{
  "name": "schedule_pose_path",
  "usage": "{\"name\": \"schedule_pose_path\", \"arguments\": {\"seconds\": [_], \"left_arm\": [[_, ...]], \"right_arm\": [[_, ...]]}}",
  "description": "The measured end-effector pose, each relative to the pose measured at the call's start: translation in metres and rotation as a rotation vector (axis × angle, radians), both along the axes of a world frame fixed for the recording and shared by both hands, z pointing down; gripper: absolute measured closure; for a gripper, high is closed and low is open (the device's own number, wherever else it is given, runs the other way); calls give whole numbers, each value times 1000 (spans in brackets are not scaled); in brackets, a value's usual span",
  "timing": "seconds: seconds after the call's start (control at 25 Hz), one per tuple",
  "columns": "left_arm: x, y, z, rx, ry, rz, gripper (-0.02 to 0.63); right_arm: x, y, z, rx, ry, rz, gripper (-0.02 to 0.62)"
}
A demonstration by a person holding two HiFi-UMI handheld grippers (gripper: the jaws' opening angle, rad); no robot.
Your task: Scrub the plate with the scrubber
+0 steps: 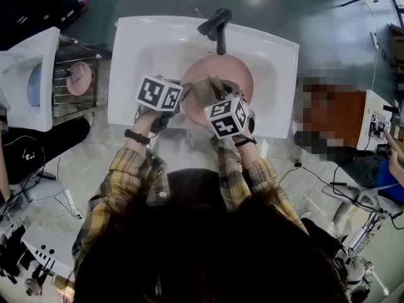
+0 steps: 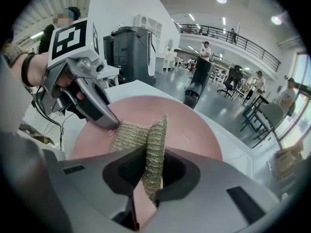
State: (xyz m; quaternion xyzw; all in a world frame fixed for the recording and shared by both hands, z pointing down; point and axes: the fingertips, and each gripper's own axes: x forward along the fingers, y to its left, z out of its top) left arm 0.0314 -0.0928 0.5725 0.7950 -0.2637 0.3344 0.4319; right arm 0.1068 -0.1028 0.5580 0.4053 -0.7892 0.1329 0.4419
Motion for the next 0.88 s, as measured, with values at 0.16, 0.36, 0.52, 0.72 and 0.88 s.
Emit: {"name": "schedule_pose_path", "arguments": {"seconds": [0.16, 0.36, 0.52, 0.72, 0.88], "left_arm": [[0, -1, 1, -4, 4, -2, 560], [2, -1, 4, -18, 7, 1, 560], [2, -1, 6, -23, 16, 1, 560], [-1, 1, 7, -36, 18, 5, 560], [1, 0, 6, -34, 15, 22, 558]], "right_arm": [[5, 15, 7, -49, -16, 1, 523], [11, 42, 17, -106, 7, -106, 523], [26, 54, 25, -154, 35, -156, 522], [63, 51, 31, -151, 96, -108, 522], [86, 30, 30, -129, 138, -67, 520]]}}
